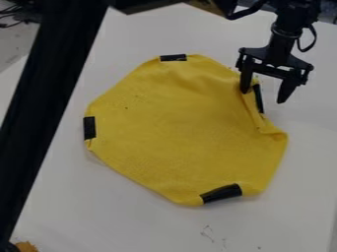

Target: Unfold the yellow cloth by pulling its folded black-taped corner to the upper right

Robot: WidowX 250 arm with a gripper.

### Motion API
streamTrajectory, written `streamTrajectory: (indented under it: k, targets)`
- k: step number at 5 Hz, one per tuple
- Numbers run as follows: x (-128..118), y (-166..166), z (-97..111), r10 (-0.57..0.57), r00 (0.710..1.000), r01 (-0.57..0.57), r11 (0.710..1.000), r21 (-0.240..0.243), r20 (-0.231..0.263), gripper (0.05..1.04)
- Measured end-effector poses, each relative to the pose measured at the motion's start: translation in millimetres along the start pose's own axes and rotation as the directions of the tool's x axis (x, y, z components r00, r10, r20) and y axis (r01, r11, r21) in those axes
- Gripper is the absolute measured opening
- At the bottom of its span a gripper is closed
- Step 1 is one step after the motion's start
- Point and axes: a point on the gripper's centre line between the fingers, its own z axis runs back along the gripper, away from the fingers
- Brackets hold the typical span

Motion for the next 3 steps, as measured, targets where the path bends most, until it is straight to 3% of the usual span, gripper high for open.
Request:
streamTrajectory:
  k: [1,2,3]
  targets:
    - [3,6,49,0.014,0.996,-0.014,1.0,0.007,0.092,1.0]
    - [1,16,78,0.041,0.986,-0.041,0.999,-0.005,0.164,1.0]
    - [-3,16,96,0.06,0.978,-0.05,0.997,-0.057,0.201,1.0]
